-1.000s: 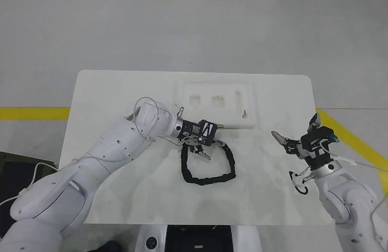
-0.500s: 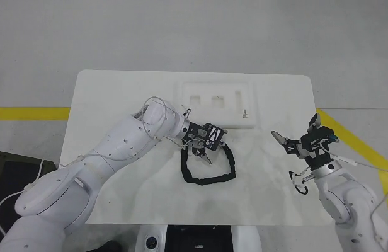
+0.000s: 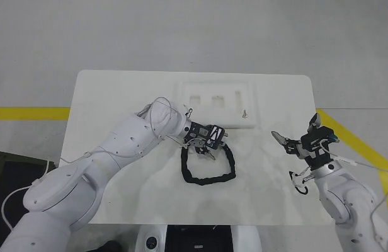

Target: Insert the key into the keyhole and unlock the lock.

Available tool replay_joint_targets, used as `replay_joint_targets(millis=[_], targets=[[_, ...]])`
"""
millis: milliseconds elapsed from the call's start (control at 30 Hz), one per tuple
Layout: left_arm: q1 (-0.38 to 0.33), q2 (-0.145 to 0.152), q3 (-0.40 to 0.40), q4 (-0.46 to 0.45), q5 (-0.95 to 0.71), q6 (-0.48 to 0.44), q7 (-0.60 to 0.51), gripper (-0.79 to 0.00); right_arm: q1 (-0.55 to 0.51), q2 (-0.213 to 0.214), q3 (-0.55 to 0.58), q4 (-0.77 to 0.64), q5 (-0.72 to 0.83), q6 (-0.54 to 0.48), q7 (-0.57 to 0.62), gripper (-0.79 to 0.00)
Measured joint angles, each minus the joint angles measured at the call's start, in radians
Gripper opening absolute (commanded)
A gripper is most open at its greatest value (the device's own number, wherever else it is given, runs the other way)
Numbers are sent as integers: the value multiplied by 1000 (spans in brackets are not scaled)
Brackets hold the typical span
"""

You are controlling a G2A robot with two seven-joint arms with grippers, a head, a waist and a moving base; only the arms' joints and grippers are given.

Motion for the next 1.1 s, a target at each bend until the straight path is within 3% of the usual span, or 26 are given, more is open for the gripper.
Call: replay_joint_targets(millis=[67,133,200,400,800,1100], targets=[[-5,-7,6,15,6,5,3,-151,0,0,0,0,0,0,0,0],[-10,-14,8,36,7,18,0,-212,0,0,0,0,0,0,0,0],[-12,-21,9,52,4,26,-1,-219,0,0,0,0,0,0,0,0],[-17,-37,14,88,0,37,4,-394,0,0,0,0,0,0,0,0],[-31,-68,29,153,7,43,10,-437,0,0,0,0,0,0,0,0],[-37,-84,34,186,6,43,32,-785,0,0,0,0,0,0,0,0]])
